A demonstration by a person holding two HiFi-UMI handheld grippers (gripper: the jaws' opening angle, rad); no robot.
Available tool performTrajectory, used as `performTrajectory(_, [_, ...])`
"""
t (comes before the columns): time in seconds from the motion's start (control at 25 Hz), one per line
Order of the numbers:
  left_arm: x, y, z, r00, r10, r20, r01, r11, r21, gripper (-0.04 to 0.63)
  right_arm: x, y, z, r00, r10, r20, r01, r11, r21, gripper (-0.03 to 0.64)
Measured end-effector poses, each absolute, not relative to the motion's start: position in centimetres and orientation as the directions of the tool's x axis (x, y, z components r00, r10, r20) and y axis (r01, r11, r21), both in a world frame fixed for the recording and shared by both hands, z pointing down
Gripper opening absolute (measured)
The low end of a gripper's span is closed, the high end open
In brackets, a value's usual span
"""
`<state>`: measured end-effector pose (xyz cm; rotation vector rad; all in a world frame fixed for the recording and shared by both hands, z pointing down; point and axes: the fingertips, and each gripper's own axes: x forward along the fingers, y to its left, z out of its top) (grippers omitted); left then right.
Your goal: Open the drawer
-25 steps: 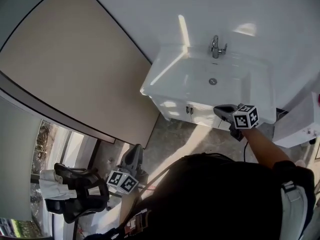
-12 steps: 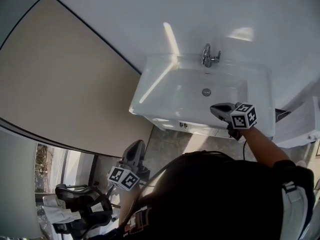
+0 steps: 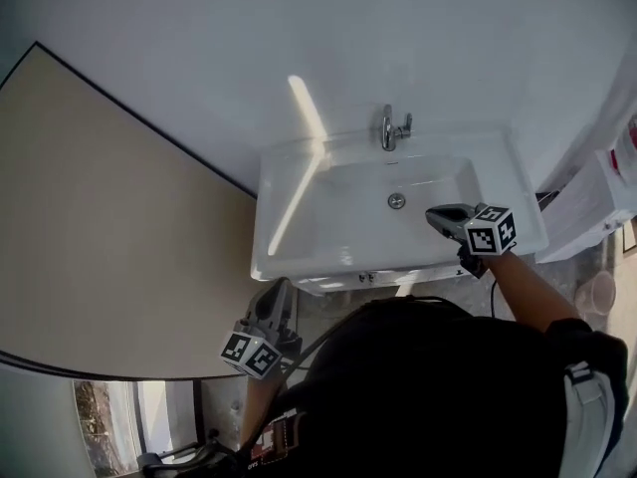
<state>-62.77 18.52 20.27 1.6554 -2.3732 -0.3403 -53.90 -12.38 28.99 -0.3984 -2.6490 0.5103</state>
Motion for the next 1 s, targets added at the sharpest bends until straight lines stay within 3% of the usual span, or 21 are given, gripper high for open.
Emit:
performTrajectory(0.48, [-75.3,21.5,20.2,-0.019,-0.997,0.074,-0.951,0.041,0.306,-0.009,-56.7,-3.6,29.7,-0.923,0.096,0.373,-0.084,0.896,-0.436,0.002])
performTrajectory(1.0, [-72.0,15.6,23.7,0.272,-0.959,0.081,-0.889,-0.218,0.402,-0.009,-46.5,-4.5,33.8,-0.872,-0.169,0.46,-0.381,0.825,-0.418,0.002])
